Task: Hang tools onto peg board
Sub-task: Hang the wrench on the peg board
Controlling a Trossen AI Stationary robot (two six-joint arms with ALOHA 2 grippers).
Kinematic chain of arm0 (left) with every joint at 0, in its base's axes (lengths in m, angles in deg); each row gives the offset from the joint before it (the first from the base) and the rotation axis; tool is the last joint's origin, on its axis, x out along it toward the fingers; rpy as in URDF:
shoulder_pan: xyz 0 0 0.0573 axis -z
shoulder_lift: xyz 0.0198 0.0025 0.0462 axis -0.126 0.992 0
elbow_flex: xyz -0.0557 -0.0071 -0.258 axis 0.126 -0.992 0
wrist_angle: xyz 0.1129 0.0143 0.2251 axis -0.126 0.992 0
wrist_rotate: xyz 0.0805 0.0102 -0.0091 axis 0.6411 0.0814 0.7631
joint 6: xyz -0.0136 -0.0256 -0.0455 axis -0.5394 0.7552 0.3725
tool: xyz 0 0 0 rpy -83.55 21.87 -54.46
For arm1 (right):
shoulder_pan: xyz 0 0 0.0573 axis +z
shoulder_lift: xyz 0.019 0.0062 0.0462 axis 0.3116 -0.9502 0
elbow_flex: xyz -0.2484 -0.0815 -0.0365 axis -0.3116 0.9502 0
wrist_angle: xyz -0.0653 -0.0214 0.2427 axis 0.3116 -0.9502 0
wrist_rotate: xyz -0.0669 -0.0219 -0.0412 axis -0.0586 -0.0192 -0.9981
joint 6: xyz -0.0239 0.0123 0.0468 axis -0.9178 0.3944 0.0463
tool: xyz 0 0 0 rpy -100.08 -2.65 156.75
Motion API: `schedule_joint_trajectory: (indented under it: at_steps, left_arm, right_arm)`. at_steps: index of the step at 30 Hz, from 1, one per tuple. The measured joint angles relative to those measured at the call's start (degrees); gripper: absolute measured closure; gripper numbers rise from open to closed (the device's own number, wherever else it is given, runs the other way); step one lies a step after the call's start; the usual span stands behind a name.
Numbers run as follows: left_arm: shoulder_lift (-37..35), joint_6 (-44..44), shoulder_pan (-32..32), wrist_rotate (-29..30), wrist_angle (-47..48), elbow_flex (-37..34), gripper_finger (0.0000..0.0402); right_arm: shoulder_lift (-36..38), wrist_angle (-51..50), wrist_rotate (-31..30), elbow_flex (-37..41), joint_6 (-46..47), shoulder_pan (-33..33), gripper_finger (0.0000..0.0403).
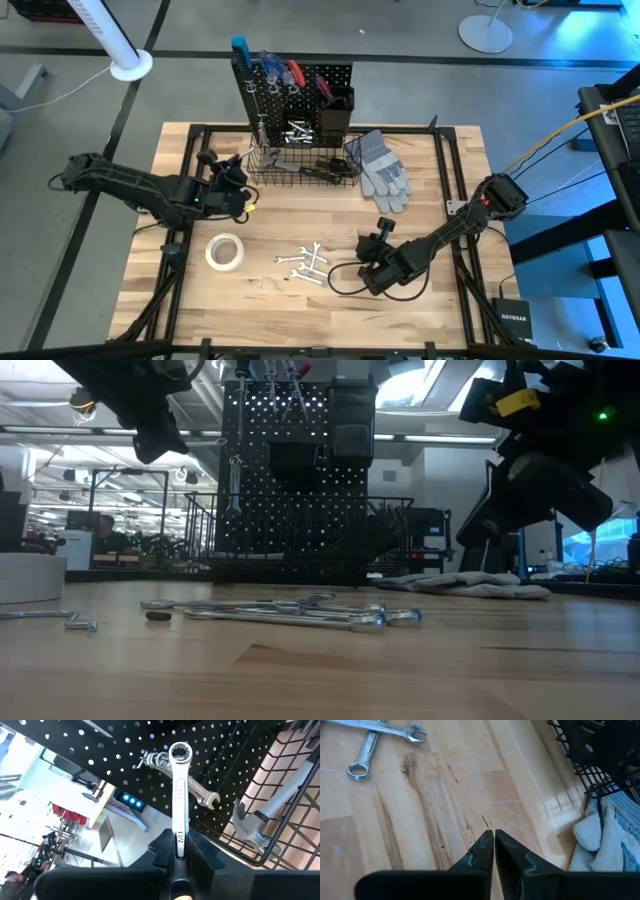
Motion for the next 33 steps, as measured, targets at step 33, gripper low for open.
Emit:
schedule_joint_trajectory:
  at_steps: [33]
  left_arm:
    - [0.0, -1.09, -8.83, -12.91, -11.27, -0.02, 0.0358]
  right_arm:
    - [0.0, -0.22, -0.02, -0.07, -0.05, 0.0, 0.0379]
